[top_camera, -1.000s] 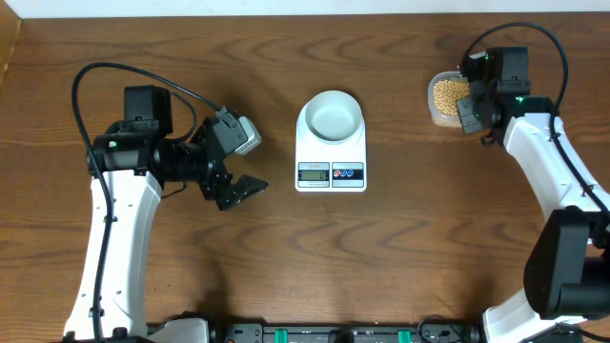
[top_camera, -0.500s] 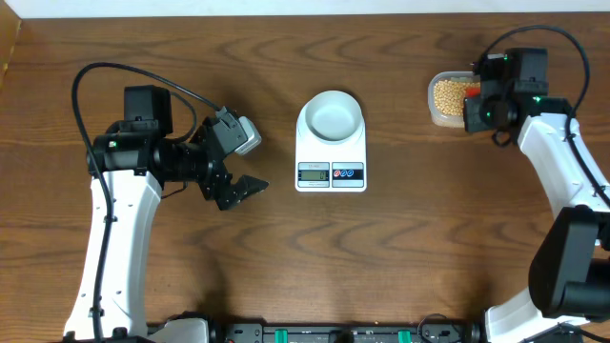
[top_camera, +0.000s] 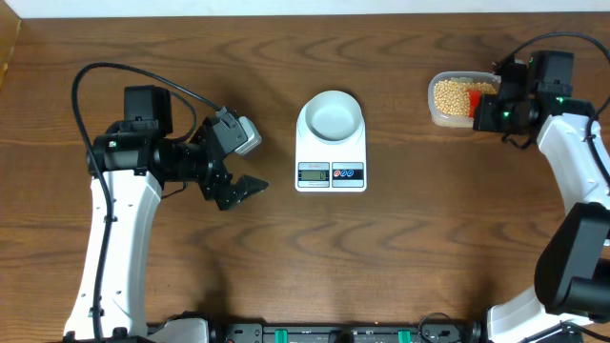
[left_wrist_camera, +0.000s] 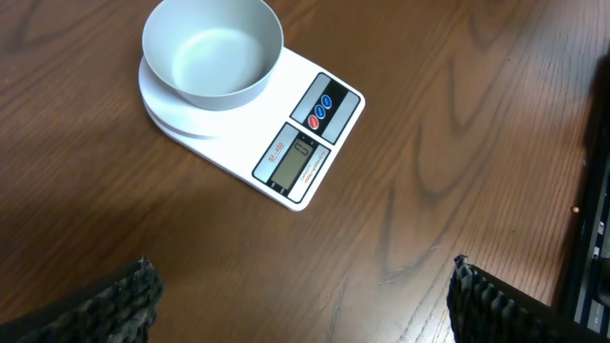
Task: Scoop item into bowl and weigh 50g on scale
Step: 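Lower the red scoop into the soybean tub with the right gripper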
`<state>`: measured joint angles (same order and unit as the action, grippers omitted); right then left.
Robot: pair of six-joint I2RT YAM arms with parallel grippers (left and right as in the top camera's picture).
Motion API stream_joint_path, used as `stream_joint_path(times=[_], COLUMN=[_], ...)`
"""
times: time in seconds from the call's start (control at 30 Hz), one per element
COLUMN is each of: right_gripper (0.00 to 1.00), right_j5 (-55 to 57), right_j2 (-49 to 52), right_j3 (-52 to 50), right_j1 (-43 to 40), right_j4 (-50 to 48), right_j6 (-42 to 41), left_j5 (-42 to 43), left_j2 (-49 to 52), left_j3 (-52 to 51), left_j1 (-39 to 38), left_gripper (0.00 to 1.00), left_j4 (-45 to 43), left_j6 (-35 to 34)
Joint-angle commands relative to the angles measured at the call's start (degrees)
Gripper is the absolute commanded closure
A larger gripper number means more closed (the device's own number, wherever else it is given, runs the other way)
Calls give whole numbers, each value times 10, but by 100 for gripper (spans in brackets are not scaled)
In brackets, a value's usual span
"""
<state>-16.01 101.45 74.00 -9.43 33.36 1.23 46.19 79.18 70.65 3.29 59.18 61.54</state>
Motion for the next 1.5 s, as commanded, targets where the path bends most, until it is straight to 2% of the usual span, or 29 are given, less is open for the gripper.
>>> stream_joint_path(times=[0.0,0.27,0.9,1.47], right_gripper=[99,99,99,99], right_j5=[-37,-96,-107,-193], right_j2=[16,67,67,85], right_j3=[2,2,2,2], right_j1=[-8,-8,-63,-106], right_j4=[8,7,7,-4], right_j6=[-15,-31,-55,-106], left_j5=[7,7,7,7], left_j2=[-2,-2,-2,-2], left_j3=[9,9,9,9], left_j1=[3,3,3,3], left_gripper=[2,2,2,2], left_j4=[3,3,3,3], left_j6=[4,4,4,4])
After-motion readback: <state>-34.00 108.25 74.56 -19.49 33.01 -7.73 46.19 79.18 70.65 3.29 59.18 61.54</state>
